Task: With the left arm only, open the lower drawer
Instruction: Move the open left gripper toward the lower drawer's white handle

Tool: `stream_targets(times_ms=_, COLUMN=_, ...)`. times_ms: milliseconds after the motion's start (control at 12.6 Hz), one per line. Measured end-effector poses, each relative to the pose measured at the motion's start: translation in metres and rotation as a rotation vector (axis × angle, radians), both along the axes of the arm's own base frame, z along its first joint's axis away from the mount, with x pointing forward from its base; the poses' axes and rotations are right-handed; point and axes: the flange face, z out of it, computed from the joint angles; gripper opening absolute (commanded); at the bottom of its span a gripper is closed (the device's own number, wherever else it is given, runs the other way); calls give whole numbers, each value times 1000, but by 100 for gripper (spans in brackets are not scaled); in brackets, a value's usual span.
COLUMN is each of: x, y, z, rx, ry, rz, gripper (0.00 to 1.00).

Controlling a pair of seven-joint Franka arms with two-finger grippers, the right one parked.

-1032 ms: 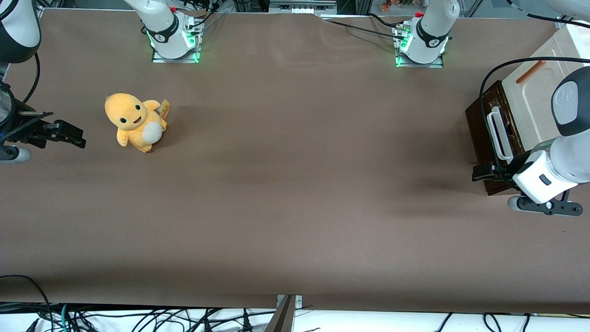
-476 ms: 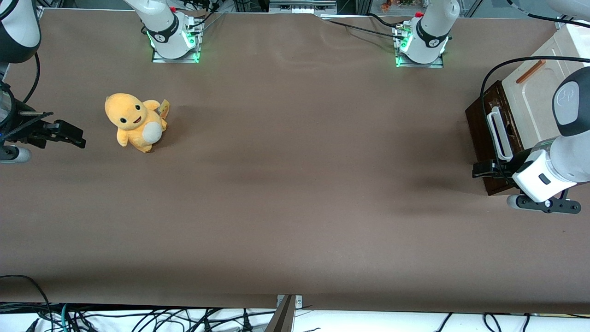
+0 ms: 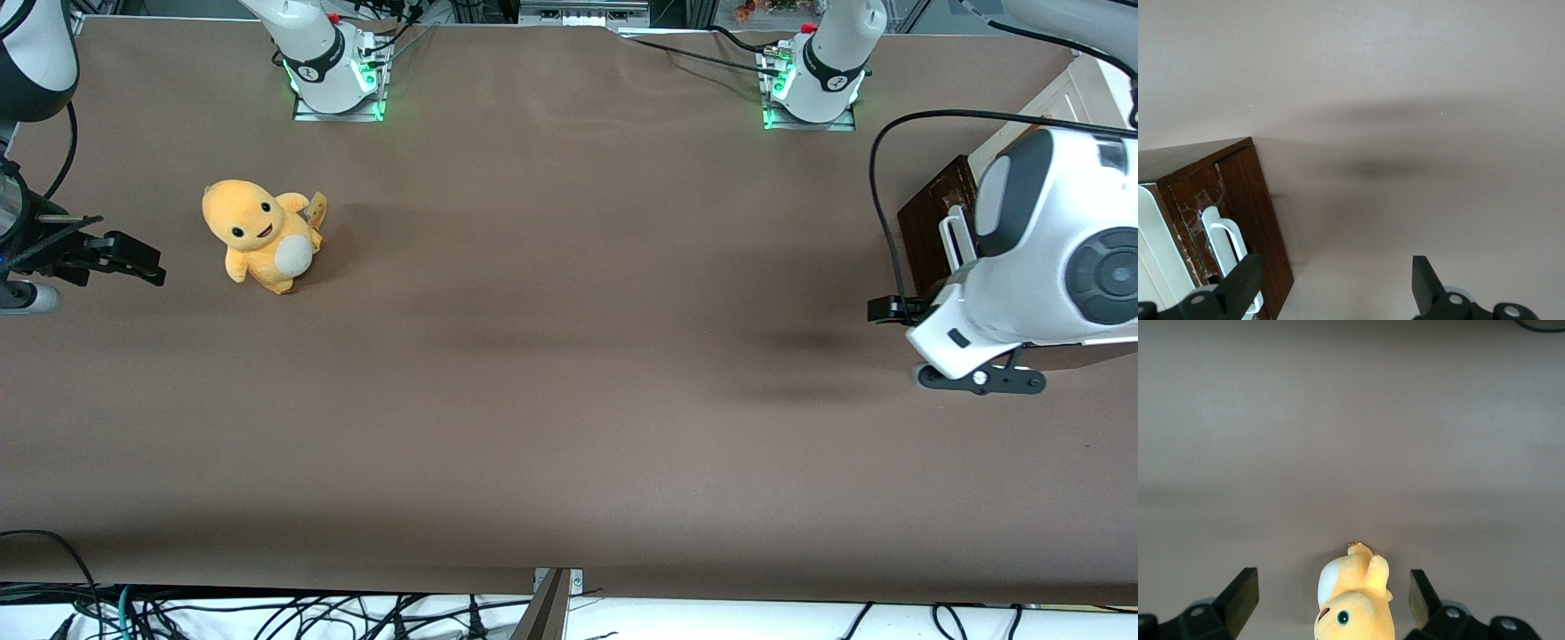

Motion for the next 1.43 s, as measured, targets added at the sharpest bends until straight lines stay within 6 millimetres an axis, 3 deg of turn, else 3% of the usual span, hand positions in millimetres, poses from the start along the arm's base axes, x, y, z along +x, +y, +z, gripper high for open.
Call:
stream_targets(times_ms=317, x=-3, y=1, z=-13, rx=127, ry=9, rz=103, gripper=100)
stream_targets(times_ms=873, x=-40, y=-56, z=-87, rx=535, ry=58, rz=193, gripper=100)
stream_targets(times_ms=1429, x=-68, y=-48, z=-146, rx=775, ry=50, rz=223, gripper=100)
